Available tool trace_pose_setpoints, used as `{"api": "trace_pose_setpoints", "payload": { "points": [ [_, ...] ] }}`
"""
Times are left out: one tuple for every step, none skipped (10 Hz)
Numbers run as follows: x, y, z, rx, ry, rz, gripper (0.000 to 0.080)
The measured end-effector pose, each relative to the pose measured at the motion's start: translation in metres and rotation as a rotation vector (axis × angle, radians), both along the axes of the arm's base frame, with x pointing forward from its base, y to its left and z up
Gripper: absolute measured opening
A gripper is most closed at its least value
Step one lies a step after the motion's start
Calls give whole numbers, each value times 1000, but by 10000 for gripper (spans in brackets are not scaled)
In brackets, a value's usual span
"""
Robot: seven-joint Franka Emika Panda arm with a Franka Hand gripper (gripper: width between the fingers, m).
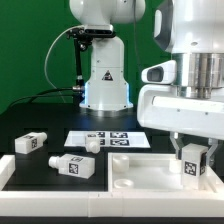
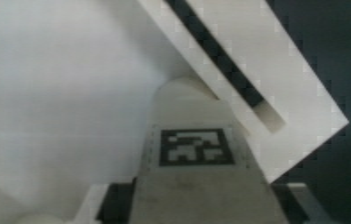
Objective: Assemble one leg
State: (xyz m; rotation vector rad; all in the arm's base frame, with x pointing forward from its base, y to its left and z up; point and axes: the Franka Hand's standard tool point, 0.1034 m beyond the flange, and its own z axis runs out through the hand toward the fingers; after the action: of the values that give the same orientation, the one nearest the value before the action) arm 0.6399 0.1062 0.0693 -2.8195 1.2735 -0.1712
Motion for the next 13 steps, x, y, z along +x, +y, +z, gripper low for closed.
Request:
{"api": "trace_pose_setpoints", "payload": {
  "points": [
    [-1, 5, 0, 27, 0, -166, 285],
    [-1, 4, 0, 50, 1, -280, 285],
    [-1, 4, 0, 73, 3, -383, 285],
    [-1, 6, -1, 91, 3, -483, 285],
    [-1, 7, -1, 109, -3, -597, 285],
    [-1, 7, -1, 127, -10, -674, 285],
    [-1, 7, -1, 146, -25, -765, 285],
    [-1, 8, 0, 158, -25, -826, 287],
    [-1, 7, 0, 169, -22, -869, 287],
    [-1, 7, 0, 168, -22, -866, 287],
    [-1, 7, -1, 166, -22, -852, 287],
    [-1, 7, 0, 156, -24, -775, 469],
    [1, 3, 5, 143, -24, -622, 590]
  ]
}}
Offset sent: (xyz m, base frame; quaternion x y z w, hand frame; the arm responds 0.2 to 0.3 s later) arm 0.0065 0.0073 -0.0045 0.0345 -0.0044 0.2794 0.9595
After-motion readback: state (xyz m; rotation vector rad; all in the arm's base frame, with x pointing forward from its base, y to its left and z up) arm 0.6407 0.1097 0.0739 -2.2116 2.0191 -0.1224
